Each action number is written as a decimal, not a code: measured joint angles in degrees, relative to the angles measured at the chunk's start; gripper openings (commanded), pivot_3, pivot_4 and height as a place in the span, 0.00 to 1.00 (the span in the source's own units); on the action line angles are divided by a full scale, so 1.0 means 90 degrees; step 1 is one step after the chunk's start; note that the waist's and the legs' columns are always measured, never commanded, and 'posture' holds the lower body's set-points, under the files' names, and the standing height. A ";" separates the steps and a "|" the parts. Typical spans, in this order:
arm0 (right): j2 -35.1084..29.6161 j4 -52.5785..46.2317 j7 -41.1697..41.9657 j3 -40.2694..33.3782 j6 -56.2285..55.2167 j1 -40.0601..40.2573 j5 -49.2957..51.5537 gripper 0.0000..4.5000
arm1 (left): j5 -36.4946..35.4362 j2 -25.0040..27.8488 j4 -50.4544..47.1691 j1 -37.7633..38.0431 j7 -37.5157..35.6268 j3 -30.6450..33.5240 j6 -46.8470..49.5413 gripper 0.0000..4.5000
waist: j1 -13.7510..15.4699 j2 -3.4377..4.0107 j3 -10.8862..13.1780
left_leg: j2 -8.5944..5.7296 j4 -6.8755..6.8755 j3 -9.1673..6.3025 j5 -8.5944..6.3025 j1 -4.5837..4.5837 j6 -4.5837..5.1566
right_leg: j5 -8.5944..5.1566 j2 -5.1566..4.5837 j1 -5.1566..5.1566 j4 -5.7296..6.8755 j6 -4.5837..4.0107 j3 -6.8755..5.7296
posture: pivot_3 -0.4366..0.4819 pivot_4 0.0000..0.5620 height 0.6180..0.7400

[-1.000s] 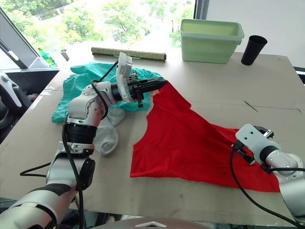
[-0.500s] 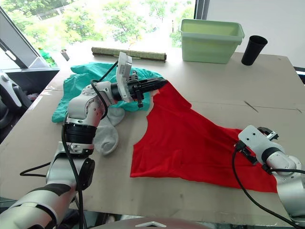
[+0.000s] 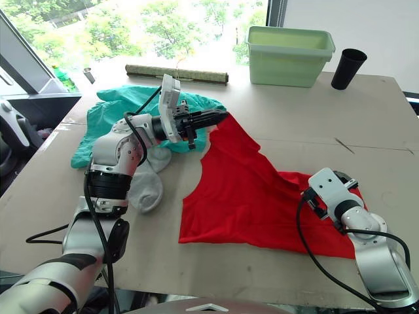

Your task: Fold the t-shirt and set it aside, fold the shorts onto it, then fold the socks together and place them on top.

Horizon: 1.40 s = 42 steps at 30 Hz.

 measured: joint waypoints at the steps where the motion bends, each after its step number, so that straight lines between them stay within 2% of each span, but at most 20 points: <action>1: 0.0026 0.0003 -0.0067 0.0007 -0.0004 0.0013 -0.0078 1.00 | -0.0004 0.0000 -0.0059 0.0004 0.0000 0.0000 0.0000 0.01 | 0.0000 0.0000 0.0000 | 0.0000 0.0000 0.0000 0.0000 0.0000 0.0000 | 0.0000 0.0000 0.0000 0.0000 0.0000 0.0000 | 0.48 0.27 1.00; 9: -0.0005 0.0027 -0.0266 -0.0749 0.0026 0.0517 -0.0318 1.00 | -0.0060 0.0082 -0.0139 0.0078 0.0020 0.0002 0.0000 0.01 | 0.0012 0.0002 0.0000 | -0.0003 0.0000 0.0001 0.0000 -0.0001 0.0000 | 0.0001 -0.0002 0.0000 0.0000 -0.0001 0.0001 | 0.48 0.27 1.00; 15: -0.0854 -0.0495 0.0788 -0.1500 0.0133 0.1441 -0.0035 1.00 | -0.0060 0.0146 -0.0158 0.0227 0.0023 -0.0001 -0.0004 0.01 | 0.0008 0.0005 0.0002 | -0.0001 0.0000 0.0001 0.0000 0.0001 0.0000 | -0.0001 0.0001 0.0001 -0.0001 0.0003 0.0002 | 0.48 0.27 1.00; 20: -0.1377 -0.0521 0.1474 -0.1801 0.0255 0.1560 0.0193 1.00 | -0.0060 0.0156 -0.0314 0.0299 0.0022 -0.0004 -0.0006 0.01 | 0.0000 0.0005 0.0002 | 0.0001 -0.0001 0.0000 -0.0001 0.0003 0.0001 | -0.0002 0.0001 0.0000 0.0000 0.0005 0.0002 | 0.48 0.27 1.00; 21: -0.1485 -0.0480 0.1569 -0.1801 0.0253 0.1530 0.0214 0.88 | -0.0060 0.0155 -0.0370 0.0327 0.0023 -0.0006 -0.0006 0.00 | 0.0001 0.0005 0.0002 | 0.0000 -0.0001 0.0000 -0.0001 0.0002 0.0001 | -0.0002 0.0001 0.0000 0.0000 0.0004 0.0002 | 0.48 0.27 1.00; 23: -0.1716 -0.0296 0.1680 -0.1798 0.0239 0.1451 0.0209 0.74 | -0.0060 0.0156 -0.0437 0.0378 0.0022 -0.0007 -0.0006 0.00 | 0.0009 0.0005 0.0002 | 0.0000 -0.0001 0.0000 -0.0001 0.0002 0.0002 | -0.0001 0.0000 0.0000 -0.0001 0.0003 0.0002 | 0.48 0.27 1.00; 26: -0.2078 -0.0057 0.1852 -0.1675 0.0108 0.1364 0.0196 0.74 | -0.0060 0.0162 -0.0476 0.0455 0.0024 -0.0006 -0.0005 0.00 | 0.0014 0.0002 0.0003 | -0.0001 -0.0001 -0.0001 -0.0001 0.0001 0.0001 | -0.0001 0.0000 0.0001 -0.0002 0.0003 0.0001 | 0.48 0.27 1.00; 33: -0.2356 0.0622 0.1917 -0.1121 -0.0172 0.0899 0.0056 0.74 | -0.0061 0.0164 -0.0648 0.0506 0.0030 -0.0012 -0.0002 0.00 | 0.0018 0.0002 0.0004 | -0.0001 -0.0001 -0.0001 -0.0001 -0.0001 0.0001 | -0.0001 -0.0001 0.0000 -0.0002 0.0002 0.0000 | 0.48 0.27 1.00; 36: -0.2399 0.0785 0.1924 -0.0971 -0.0329 0.0782 0.0004 0.54 | -0.0061 0.0172 -0.0664 0.0559 0.0034 -0.0012 -0.0002 0.00 | 0.0014 0.0002 0.0003 | -0.0001 0.0000 0.0000 0.0000 0.0001 0.0001 | -0.0001 -0.0001 0.0002 -0.0003 0.0004 0.0001 | 0.48 0.27 1.00; 39: -0.2402 0.0994 0.1966 -0.0907 -0.0413 0.0782 -0.0038 0.17 | -0.0061 0.0180 -0.0667 0.0666 0.0076 -0.0012 -0.0001 0.00 | 0.0015 0.0002 0.0003 | -0.0001 0.0000 0.0000 0.0000 0.0001 0.0001 | -0.0002 -0.0002 0.0002 -0.0002 0.0004 0.0001 | 0.48 0.27 1.00; 42: -0.2403 0.1071 0.2040 -0.0898 -0.0420 0.0784 -0.0040 0.00 | -0.0061 0.0207 -0.0668 0.0727 0.0084 -0.0012 -0.0002 0.00 | 0.0015 0.0002 0.0003 | -0.0001 0.0000 0.0000 0.0000 0.0001 0.0001 | -0.0002 -0.0002 0.0002 -0.0002 0.0004 0.0001 | 0.48 0.27 1.00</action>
